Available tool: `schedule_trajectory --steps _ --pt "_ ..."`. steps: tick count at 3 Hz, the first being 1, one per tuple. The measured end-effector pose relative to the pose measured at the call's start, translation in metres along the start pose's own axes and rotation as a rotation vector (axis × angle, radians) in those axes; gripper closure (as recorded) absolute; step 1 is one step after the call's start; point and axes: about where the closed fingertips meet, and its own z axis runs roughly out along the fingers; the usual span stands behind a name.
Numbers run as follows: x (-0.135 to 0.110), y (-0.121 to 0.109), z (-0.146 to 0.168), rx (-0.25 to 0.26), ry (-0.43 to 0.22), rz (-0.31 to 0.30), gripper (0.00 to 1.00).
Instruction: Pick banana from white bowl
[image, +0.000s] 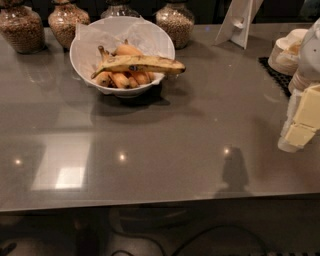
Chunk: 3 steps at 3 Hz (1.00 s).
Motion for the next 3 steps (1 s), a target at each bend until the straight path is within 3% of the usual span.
schedule_trajectory --steps 1,2,3 --pt "-0.002 -0.001 -0.001 0.007 -0.006 0.0 0.0" --pt "-0.029 -0.019 0.004 0.058 -0.094 -0.022 0.0" --pt "-0.089 -0.057 0.017 0.121 -0.254 -0.057 0.0"
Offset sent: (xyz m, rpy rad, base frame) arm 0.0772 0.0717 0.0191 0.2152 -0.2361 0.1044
